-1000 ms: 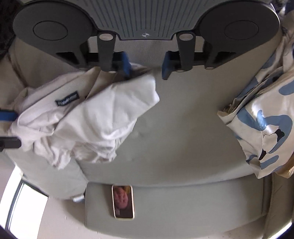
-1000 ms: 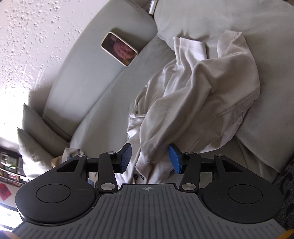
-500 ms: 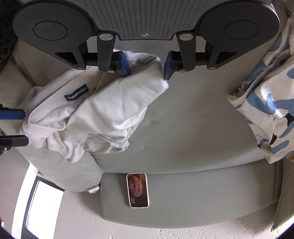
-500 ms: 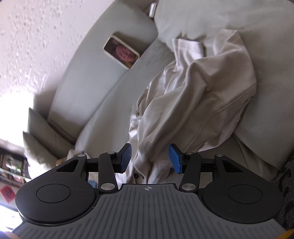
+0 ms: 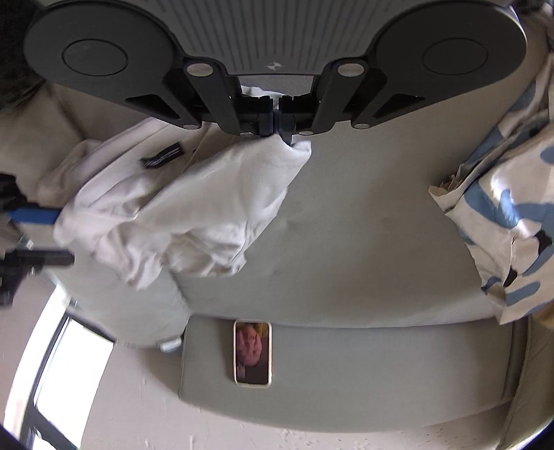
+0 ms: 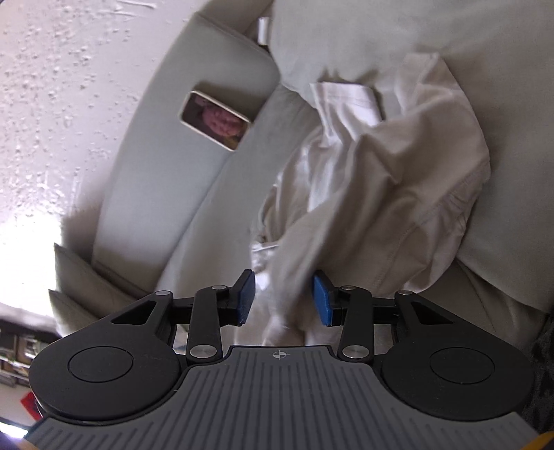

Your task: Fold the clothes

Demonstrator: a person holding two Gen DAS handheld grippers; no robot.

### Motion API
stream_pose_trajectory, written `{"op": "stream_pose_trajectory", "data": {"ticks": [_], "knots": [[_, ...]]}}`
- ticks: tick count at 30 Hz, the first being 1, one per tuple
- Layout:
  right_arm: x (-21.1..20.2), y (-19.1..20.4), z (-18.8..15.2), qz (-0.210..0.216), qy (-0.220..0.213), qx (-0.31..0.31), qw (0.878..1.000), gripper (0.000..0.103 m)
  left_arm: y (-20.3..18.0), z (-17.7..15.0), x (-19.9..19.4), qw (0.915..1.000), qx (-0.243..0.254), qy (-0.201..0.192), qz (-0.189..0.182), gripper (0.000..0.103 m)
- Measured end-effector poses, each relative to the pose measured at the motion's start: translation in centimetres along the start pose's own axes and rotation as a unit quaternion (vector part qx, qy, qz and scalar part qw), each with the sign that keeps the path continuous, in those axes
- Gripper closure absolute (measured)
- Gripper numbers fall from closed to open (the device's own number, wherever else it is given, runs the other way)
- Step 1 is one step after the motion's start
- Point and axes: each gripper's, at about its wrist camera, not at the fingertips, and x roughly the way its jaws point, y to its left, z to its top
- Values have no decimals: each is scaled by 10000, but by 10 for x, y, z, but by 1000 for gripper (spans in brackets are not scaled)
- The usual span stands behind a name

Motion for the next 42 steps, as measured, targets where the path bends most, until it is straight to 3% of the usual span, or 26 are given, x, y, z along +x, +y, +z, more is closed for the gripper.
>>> {"op": "stream_pose_trajectory", "data": {"ticks": [4, 9, 11, 13, 15, 17, 19, 20, 22, 24, 25, 26, 27, 28, 29, 30, 31, 32, 36, 37, 39, 42], "knots": [[-10, 8, -1, -175, -85, -265, 9995, 64, 2, 1, -10, 9993, -279, -46, -238, 102], [19, 4, 4, -696, 85, -208, 9973, 70, 3, 0, -17, 9985, -420, -94, -352, 102], [30, 0, 4, -962, 95, -218, 9951, 85, 6, -1, -20, 9977, -530, -96, -421, 102], [33, -9, 3, -892, 41, -202, 9958, 99, 11, -1, -24, 9958, -737, -80, -530, 102], [31, -16, 1, -700, -61, -235, 9973, 101, 21, -1, -27, 9914, -1107, -30, -697, 102], [16, -12, 2, -323, -255, -367, 9985, 102, 34, 6, -28, 9839, -1557, 17, -874, 102], [-1, -1, 8, 204, -475, -458, 9976, 102, 51, 30, -35, 9680, -2191, -128, -1218, 103], [-11, 9, 14, 440, -626, -565, 9955, 102, 58, 47, -45, 9586, -2443, -371, -1417, 103], [-44, 45, 30, 863, -1090, -898, 9862, 102, 67, 89, -85, 9360, -2711, -1248, -1867, 103], [-99, 87, 40, 1508, -1751, -1315, 9640, 102, 66, 120, -141, 9080, -2616, -2261, -2365, 103], [-136, 106, 38, 2007, -2227, -1628, 9400, 103, 63, 127, -169, 8969, -2489, -2663, -2505, 103], [-177, 122, 28, 2413, -2808, -2046, 9061, 103, 59, 134, -196, 8838, -2358, -3059, -2640, 103], [-218, 136, 14, 2720, -3406, -2492, 8648, 103, 56, 141, -224, 8689, -2222, -3449, -2769, 103], [-253, 145, -1, 2855, -3910, -2830, 8280, 103, 52, 144, -244, 8605, -2114, -3680, -2819, 103], [-284, 151, -18, 2894, -4360, -3108, 7934, 103, 49, 139, -253, 8622, -2104, -3639, -2829, 103], [-307, 152, -31, 2888, -4627, -3220, 7739, 103, 48, 133, -255, 8657, -2162, -3478, -2877, 103], [-320, 149, -39, 2880, -4660, -3178, 7739, 103, 47, 123, -254, 8722, -2219, -3221, -2938, 103], [-325, 144, -41, 2883, -4488, -3116, 7864, 103, 47, 109, -248, 8829, -2246, -2861, -2970, 103], [-286, 109, -32, 2543, -2997, -2797, 8760, 95, 46, 28, -213, 9298, -2170, -1518, -2556, 103], [-267, 99, -33, 2344, -2626, -2784, 8936, 89, 51, 7, -202, 9363, -2281, -1223, -2374, 103], [-224, 80, -37, 1901, -1860, -2786, 9228, 89, 72, -32, -176, 9374, -2812, -747, -1913, 103], [-143, 45, -45, 1374, -598, -2407, 9590, 78, 107, -69, -152, 9274, -3488, -493, -1256, 103]]}}
